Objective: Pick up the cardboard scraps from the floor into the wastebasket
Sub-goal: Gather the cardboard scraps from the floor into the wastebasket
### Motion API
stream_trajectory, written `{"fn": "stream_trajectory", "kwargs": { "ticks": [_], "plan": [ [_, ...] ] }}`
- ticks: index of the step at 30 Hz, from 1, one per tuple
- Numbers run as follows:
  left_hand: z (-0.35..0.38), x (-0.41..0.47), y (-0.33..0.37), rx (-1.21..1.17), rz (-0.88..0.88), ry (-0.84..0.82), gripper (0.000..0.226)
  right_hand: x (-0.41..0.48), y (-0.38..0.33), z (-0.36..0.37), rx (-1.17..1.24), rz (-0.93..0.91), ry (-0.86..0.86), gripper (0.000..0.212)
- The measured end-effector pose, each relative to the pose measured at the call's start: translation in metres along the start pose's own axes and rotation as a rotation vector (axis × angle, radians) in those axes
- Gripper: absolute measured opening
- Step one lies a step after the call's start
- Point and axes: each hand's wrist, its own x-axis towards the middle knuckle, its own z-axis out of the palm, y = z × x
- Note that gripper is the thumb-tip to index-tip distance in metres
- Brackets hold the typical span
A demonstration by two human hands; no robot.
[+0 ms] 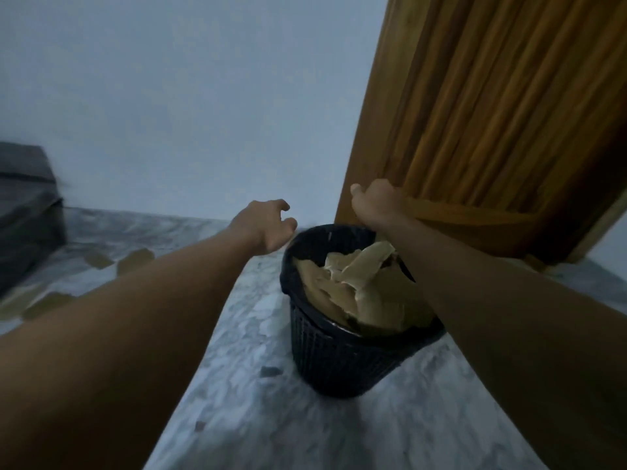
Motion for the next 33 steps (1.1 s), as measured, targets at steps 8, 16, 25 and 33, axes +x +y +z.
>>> {"fn": "stream_trajectory", "kwargs": {
  "ticks": [8,16,25,33],
  "plan": [
    [-0.022,-0.052,-0.194,0.238,-0.282,-0.011,0.056,-0.015,-0.110,0.131,0.006,-0.257,-0.215,0.053],
    [-0.005,-0.093,-0.362,0.326,-0.433,0.076,0.079,-0.047,-0.140,0.334,-0.081,-0.308,-0.513,0.079],
    [0.037,-0.049,-0.483,0.304,-0.627,0.171,0.114,-0.041,-0.142,0.508,-0.116,-0.390,-0.574,0.097],
    [0.048,-0.029,-0.495,0.371,-0.663,0.317,0.086,-0.014,-0.225,0.582,-0.241,-0.219,-0.421,0.105]
  ]
}}
